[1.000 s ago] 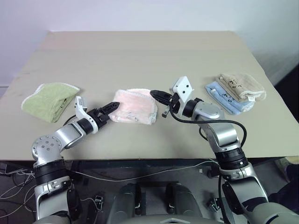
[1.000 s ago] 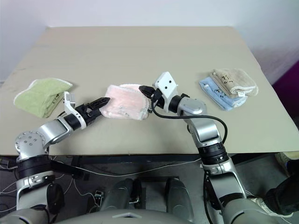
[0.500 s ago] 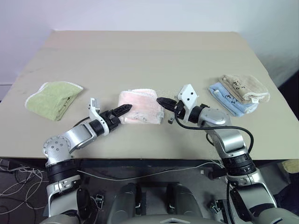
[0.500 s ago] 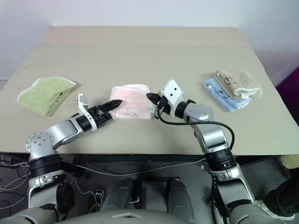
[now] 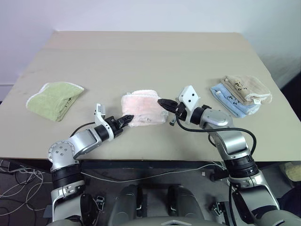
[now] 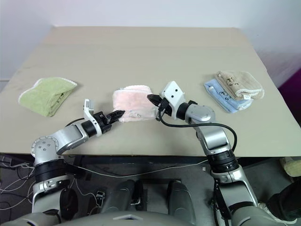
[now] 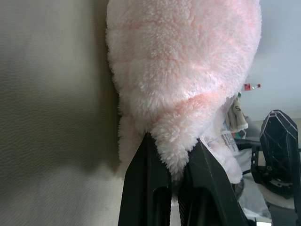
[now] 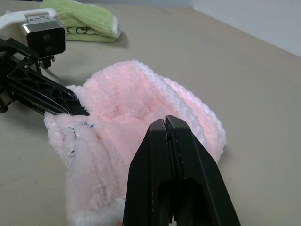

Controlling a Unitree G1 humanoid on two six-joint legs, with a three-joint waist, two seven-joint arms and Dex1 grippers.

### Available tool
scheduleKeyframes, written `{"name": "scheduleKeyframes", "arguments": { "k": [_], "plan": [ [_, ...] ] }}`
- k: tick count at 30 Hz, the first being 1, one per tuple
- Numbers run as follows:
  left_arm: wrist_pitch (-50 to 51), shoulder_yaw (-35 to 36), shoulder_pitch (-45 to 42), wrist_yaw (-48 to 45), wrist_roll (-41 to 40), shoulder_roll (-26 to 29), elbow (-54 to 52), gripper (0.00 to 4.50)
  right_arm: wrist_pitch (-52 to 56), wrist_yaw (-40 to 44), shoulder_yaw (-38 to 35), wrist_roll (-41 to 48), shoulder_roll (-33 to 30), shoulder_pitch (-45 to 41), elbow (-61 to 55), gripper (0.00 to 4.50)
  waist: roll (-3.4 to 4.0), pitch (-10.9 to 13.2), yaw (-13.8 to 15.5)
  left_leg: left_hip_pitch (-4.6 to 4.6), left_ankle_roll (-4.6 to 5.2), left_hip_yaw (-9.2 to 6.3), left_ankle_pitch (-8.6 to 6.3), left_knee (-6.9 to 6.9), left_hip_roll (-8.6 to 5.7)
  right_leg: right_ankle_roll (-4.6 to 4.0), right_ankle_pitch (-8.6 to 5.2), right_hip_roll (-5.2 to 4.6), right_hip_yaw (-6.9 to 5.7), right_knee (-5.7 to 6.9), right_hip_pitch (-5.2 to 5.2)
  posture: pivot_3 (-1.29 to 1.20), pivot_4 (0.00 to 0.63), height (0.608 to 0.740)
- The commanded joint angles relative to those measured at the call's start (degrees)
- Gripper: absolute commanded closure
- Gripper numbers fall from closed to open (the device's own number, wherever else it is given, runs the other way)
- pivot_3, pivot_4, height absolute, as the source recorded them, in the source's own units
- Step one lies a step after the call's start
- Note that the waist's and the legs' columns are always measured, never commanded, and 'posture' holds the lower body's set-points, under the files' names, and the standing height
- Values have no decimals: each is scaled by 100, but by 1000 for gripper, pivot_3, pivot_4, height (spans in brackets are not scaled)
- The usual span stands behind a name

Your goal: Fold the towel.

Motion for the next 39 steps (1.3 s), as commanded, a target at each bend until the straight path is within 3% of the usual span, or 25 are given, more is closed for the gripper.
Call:
{"name": "scheduleKeyframes", "arguments": {
  "k": [1,5,10,15,19,22,25,32,39],
  "plan": [
    [-143,-4,136,137,-75,-117,19,4481,-129,-23,-122,52,-4,-120,-231,4500,0,0,1,0,0,0,0,0,0,0,0,-1,0,0,0,0,150,740],
    [-674,278,-224,361,-314,-181,19,4481,-135,-47,-150,42,-17,-127,-209,4500,-1,1,5,0,0,-2,0,0,0,-1,0,-5,0,0,0,0,150,740],
    [-1439,680,-1181,437,-458,182,142,4481,-153,-106,-236,34,-36,-195,-143,4500,-15,9,-7,-12,-1,-5,1,2,5,-2,1,-3,-3,0,-10,0,150,740],
    [-2305,1116,-2274,265,-64,1070,982,4481,-171,-113,-276,35,-38,-259,-112,4500,-15,10,-35,-15,1,-2,2,0,5,-1,1,14,-5,-5,-10,0,150,740],
    [-3038,1341,-2670,-395,526,2005,1702,4481,-181,-139,-268,24,-25,-253,-137,4500,-16,11,-120,-15,0,2,3,-2,8,1,0,21,-6,-5,-11,0,150,740],
    [-3470,1636,-2452,-743,918,2655,2222,4481,-163,-170,-296,37,-46,-174,-219,4500,-16,11,-170,-15,0,6,2,-6,8,3,-1,21,-6,-7,-13,0,150,740],
    [-3632,1960,-1992,-717,1098,2871,2528,4481,-174,-183,-306,34,-70,-84,-241,4500,-15,11,-169,-15,-1,7,2,-8,11,4,-2,21,-6,-7,-15,0,150,740],
    [-3357,2211,-347,-477,1041,2061,1763,4481,-241,-116,-249,24,-49,-115,-101,4500,-36,10,-106,-16,-17,-2,-8,-5,5,4,-1,3,-10,-7,-12,0,150,740],
    [-3342,2582,337,-68,437,1266,891,2202,-350,33,-153,11,10,-273,170,4500,-47,11,-149,-15,-24,-8,-8,-8,10,2,-1,-10,-8,-6,-16,0,150,740]
  ]
}}
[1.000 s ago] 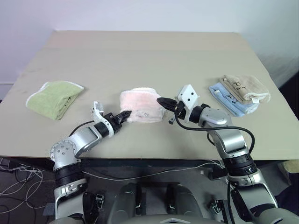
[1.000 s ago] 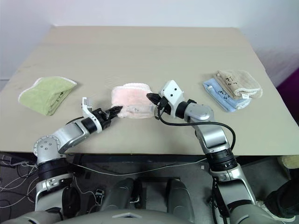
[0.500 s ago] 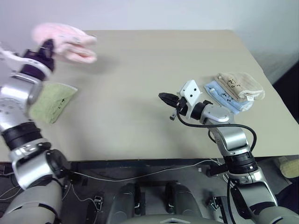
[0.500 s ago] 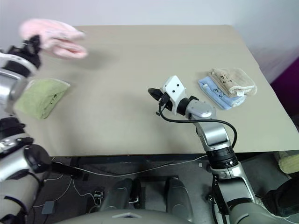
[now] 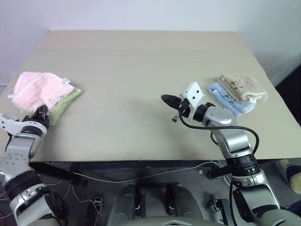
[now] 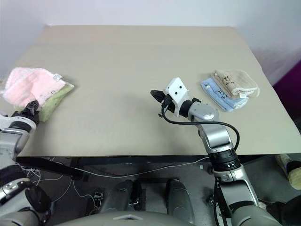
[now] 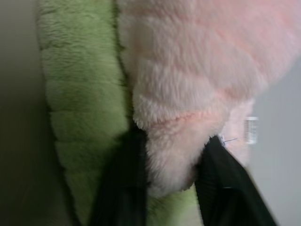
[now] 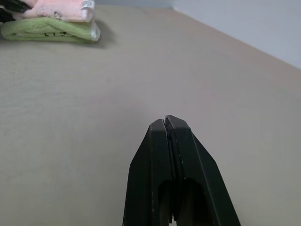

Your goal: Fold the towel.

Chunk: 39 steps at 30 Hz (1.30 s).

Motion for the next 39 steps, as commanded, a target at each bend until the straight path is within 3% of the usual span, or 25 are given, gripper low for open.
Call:
{"name": "scheduleKeyframes", "arguments": {
  "k": [1,6,12,17,19,22,25,28,32,39],
  "plan": [
    [-10,218,165,150,-356,-147,-472,1817,-178,80,7,17,45,-200,8,4500,0,0,2,0,0,0,0,0,0,0,0,0,0,0,0,0,150,740],
    [-34,296,381,252,-683,-200,-849,44,-209,120,72,9,136,-258,115,4500,0,0,2,0,0,0,0,0,0,-1,0,-1,0,0,0,0,150,740],
    [267,1,1007,210,-870,-240,-1591,44,-215,98,91,5,196,-273,163,4500,0,0,-8,-1,1,0,-1,-3,0,-3,0,-3,3,-1,-4,0,150,740],
    [495,-990,1290,138,-547,-386,-2515,44,-267,68,40,-3,206,-328,319,4500,0,0,39,-2,3,-4,-4,-3,-1,-21,-7,-9,5,-5,-6,0,150,740],
    [457,-1770,1245,-149,153,-193,-2886,44,-290,2,31,-38,234,-380,399,4500,0,0,30,-5,5,-5,-5,-3,-2,-25,-6,-10,5,-5,-6,0,150,740],
    [-56,-3193,1089,-933,1823,388,-3213,44,-343,-151,-37,-100,253,-426,515,4500,3,-1,11,-18,-1,-1,-2,-5,-3,-28,-5,-5,6,-3,-21,0,150,740],
    [-981,-4362,702,-1660,3371,773,-2894,44,-396,-361,-153,-198,180,-406,658,4500,10,-3,0,-40,-8,15,3,-11,-2,-32,-2,2,11,1,-55,0,150,740],
    [-1779,-5068,392,-2230,4467,980,-2404,44,-366,-590,-229,-289,179,-430,736,4500,13,-2,-16,-43,-8,27,4,-18,1,-27,1,8,18,1,-65,0,150,740],
    [-2373,-5131,-45,-2740,4706,588,-1763,44,-410,-718,-426,-296,35,-176,621,4500,15,-1,0,-47,-7,32,6,-19,5,-15,7,13,19,-2,-71,0,150,740],
    [-2689,-4929,-70,-3163,5048,517,-1113,44,-300,-1033,-632,-292,-14,183,308,4500,15,0,0,-47,14,32,17,-11,7,-11,8,27,19,4,-66,0,150,740]
  ]
}}
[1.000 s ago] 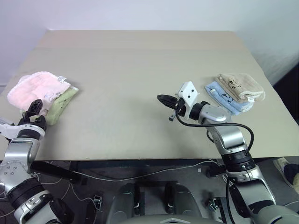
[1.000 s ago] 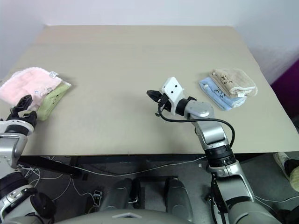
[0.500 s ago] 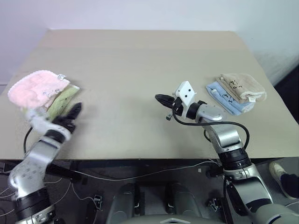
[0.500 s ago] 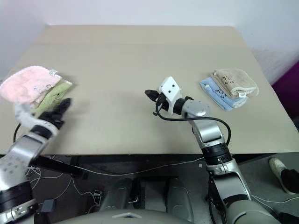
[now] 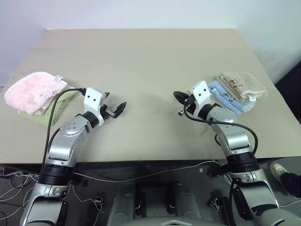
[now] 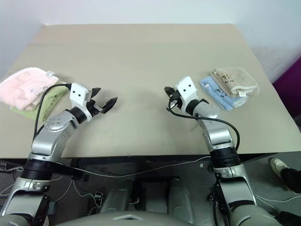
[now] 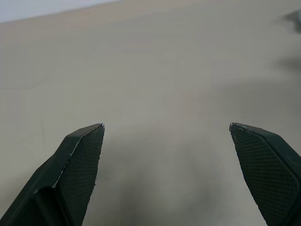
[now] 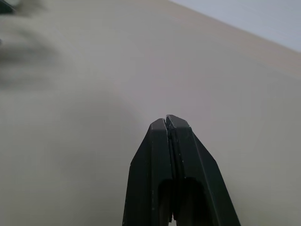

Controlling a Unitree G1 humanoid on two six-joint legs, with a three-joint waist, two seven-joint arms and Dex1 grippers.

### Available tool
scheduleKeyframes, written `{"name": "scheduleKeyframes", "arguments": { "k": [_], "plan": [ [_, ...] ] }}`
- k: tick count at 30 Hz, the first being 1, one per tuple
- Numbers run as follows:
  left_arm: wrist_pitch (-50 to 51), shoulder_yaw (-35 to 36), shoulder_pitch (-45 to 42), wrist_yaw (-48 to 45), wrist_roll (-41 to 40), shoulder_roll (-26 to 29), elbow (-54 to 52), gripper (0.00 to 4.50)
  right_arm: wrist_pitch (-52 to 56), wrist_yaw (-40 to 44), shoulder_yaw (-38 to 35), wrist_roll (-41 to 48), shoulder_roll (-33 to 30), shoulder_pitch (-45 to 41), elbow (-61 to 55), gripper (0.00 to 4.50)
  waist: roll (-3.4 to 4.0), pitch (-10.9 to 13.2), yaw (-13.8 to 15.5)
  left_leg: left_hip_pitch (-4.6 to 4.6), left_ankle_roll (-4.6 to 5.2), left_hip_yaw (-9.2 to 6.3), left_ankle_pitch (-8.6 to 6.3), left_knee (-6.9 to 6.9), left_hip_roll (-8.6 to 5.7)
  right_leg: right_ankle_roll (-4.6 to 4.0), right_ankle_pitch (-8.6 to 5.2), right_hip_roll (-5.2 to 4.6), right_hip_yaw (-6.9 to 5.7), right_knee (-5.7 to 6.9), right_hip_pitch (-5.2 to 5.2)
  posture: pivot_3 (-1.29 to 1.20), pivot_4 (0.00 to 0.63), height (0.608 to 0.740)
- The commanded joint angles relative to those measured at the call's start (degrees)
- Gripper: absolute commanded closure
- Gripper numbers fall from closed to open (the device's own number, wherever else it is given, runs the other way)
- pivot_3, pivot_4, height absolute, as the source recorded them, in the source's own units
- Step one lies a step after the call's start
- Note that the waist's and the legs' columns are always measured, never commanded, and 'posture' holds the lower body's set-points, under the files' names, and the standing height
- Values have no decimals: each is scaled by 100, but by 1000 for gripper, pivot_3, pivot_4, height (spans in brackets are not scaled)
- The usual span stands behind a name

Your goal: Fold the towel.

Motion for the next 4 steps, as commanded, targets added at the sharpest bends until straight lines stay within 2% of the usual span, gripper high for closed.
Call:
{"name": "scheduleKeyframes", "arguments": {
  "k": [1,4],
  "plan": [
    [-211,239,-47,-192,103,0,104,44,-35,-142,-157,2,-30,43,-396,4500,0,0,5,0,0,0,0,1,1,0,0,2,0,0,1,0,150,740],
    [-227,261,-93,-277,164,-35,218,44,-38,-218,-187,10,-23,119,-443,4500,0,0,7,1,4,0,-1,5,1,2,0,3,0,1,5,0,150,740]
  ]
}}
